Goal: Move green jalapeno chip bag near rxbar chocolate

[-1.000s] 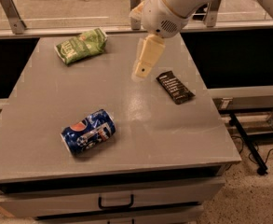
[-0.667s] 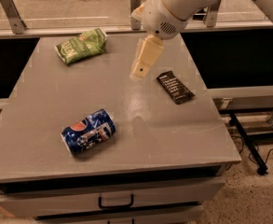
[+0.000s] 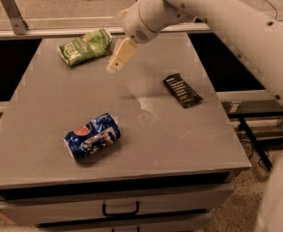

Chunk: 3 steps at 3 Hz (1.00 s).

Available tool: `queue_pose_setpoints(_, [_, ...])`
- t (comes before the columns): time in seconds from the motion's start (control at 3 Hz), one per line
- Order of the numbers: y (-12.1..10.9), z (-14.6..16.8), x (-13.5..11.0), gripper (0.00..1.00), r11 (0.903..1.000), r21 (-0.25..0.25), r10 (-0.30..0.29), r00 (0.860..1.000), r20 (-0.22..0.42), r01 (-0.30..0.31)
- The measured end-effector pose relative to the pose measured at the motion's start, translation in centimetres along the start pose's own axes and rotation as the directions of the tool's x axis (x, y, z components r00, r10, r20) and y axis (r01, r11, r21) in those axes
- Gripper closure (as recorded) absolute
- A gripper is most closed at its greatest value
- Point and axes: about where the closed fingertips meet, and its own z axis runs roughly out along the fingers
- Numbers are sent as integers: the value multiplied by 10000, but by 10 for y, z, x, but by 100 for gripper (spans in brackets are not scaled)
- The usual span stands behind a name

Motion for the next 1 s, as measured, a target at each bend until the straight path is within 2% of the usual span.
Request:
queue_pose_setpoints(0.33, [-32,62,4,0,9969,441,630,9972,394,-647])
queue_pose_setpoints(0.67, [-56,109,8,0,9825,958,1551,9865,518,-1595])
queue_pose_setpoints(1.0, [-73,138,8,0,9553,1326,2579,9641,629,-2642])
